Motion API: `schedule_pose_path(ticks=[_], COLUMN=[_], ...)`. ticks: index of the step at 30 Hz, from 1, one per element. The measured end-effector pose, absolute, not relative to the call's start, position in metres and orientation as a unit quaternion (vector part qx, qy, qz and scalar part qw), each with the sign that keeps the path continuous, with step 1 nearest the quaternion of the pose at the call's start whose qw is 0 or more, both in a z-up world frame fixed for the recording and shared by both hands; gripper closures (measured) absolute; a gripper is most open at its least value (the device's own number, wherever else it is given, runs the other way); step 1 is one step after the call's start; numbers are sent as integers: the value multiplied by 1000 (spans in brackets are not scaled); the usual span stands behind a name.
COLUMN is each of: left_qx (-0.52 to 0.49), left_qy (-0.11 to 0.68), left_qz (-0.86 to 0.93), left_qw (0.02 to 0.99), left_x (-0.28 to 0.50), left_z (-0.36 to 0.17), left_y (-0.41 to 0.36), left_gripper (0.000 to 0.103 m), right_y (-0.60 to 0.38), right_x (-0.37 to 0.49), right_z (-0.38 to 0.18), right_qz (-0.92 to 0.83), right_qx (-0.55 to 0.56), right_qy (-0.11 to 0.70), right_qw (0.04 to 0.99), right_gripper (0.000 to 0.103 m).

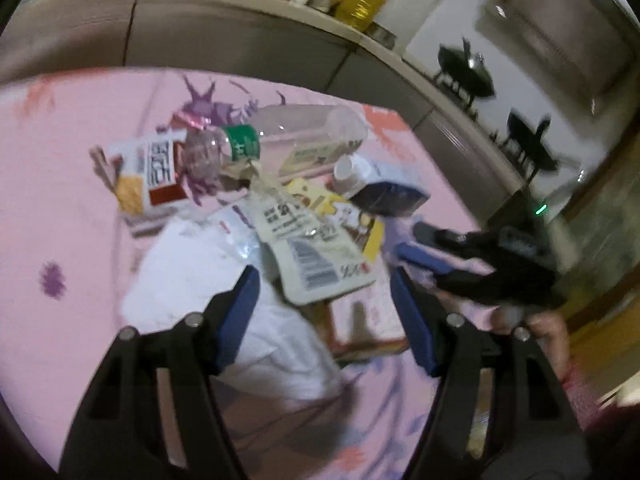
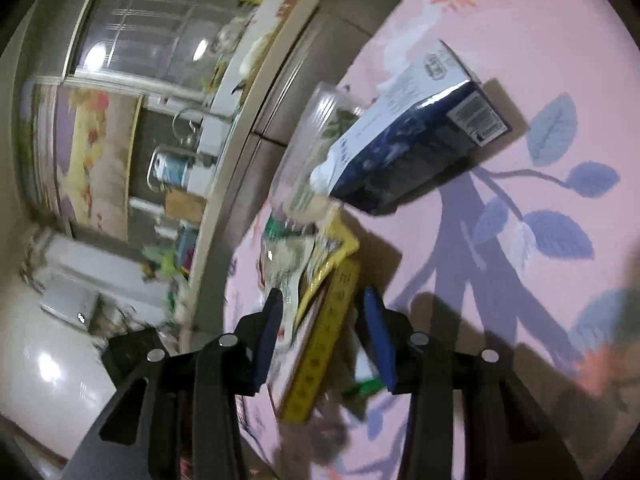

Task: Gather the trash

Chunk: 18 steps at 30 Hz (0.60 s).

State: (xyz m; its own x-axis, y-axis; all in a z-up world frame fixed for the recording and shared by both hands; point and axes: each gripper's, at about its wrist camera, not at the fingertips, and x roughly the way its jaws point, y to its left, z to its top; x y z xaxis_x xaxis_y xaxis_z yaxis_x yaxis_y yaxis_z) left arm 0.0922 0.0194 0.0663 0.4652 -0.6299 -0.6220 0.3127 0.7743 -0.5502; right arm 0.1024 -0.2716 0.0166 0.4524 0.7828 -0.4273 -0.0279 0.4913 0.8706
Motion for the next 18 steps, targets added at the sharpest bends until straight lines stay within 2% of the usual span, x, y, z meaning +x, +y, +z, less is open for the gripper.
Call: schedule_pose_path(ticks=[2,4,5,6,7,8,10,13,18], left_qx=[-220,-230,-230,-229,-231,-237,-242,-237,-225], left_qy=[442,454,459,464,471,472,465,438,411], left_qz=[-290,-287,-283,-281,-278,-272,-263,-268,-286], left_qw=[820,812,810,808,805,804,810,825,836], left_x=[96,100,102,104,106,107,106,97,75], left_z=[62,57,55,53,49,47,49,62,88], left_y=[21,18,15,13,12,12,12,13,12], left_gripper=[42,61,76,83,88,90,95,103,103], right_y=[-268,-265,-264,-263,-259,-258,-255,-258,-282], right_x=[115,125,128,129,133,132,128,114,79], right_z=[10,5,4,4,4,5,9,23,49], right_qz=[265,265,265,267,273,270,273,283,298], right_qx=[424,434,436,436,432,427,419,407,396], right_qy=[454,455,453,448,444,440,430,405,356], right_qw=[737,731,731,733,736,742,752,768,792], right_gripper=[62,62,65,71,88,98,103,103,103])
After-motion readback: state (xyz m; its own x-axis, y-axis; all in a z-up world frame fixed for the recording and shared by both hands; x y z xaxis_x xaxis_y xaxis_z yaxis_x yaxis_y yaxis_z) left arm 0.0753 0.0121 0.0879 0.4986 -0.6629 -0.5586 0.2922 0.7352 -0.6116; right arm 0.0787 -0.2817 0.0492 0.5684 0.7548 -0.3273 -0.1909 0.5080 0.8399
